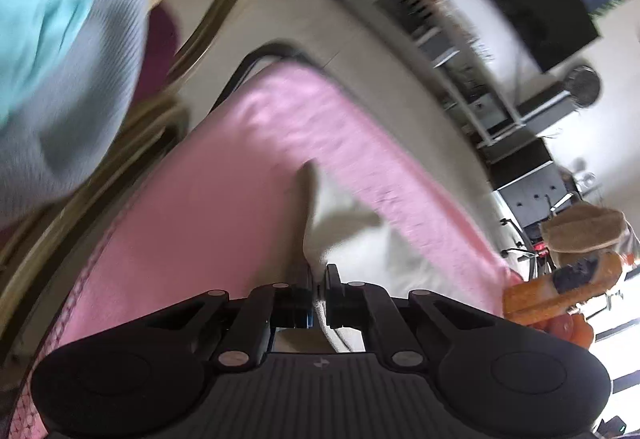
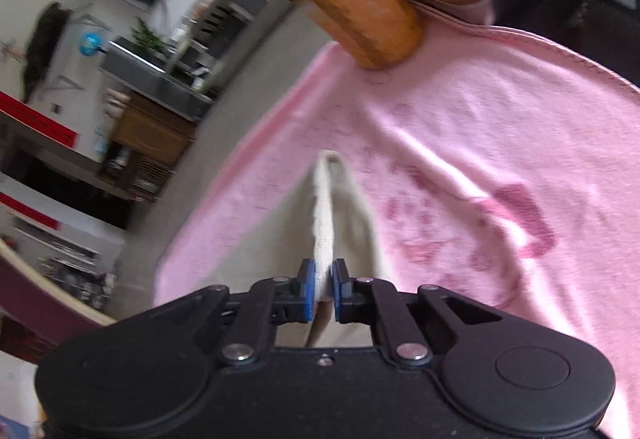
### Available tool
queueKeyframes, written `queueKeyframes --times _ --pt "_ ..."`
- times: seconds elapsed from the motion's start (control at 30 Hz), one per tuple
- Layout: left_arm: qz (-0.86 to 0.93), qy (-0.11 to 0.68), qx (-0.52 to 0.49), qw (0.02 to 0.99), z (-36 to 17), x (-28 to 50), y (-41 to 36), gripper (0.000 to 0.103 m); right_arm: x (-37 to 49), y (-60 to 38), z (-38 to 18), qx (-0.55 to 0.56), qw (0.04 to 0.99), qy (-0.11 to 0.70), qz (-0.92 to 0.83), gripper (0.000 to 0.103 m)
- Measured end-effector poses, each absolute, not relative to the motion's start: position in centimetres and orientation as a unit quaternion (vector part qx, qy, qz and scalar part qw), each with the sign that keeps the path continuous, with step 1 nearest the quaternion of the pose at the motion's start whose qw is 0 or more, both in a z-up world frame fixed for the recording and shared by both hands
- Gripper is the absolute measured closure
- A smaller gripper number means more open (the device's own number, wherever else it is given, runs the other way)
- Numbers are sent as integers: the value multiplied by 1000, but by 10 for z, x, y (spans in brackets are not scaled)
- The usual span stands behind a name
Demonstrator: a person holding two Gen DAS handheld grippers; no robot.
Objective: Fold clothes
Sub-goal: 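Lift the hem with both grippers and fold it over toward the collar, then release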
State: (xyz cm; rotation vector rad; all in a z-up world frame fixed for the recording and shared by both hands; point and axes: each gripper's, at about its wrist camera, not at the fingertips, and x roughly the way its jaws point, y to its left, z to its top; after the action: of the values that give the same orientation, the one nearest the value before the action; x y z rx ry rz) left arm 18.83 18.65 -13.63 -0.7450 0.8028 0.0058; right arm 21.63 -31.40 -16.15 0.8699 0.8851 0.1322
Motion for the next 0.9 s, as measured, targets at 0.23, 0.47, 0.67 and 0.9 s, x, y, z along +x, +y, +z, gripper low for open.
queueKeyframes --times 0.23,0.47,0.67,0.9 --pt "-11 310 -262 914 -66 135 166 100 186 -325 -117 475 789 375 105 94" --pt "1 335 -223 916 -65 73 163 100 122 -342 -86 416 821 384 80 94" --pt "43 398 -227 888 -112 57 164 99 91 -334 -138 394 804 443 54 97" --pt "46 404 -230 884 -122 43 167 99 70 -344 -156 409 797 441 46 97"
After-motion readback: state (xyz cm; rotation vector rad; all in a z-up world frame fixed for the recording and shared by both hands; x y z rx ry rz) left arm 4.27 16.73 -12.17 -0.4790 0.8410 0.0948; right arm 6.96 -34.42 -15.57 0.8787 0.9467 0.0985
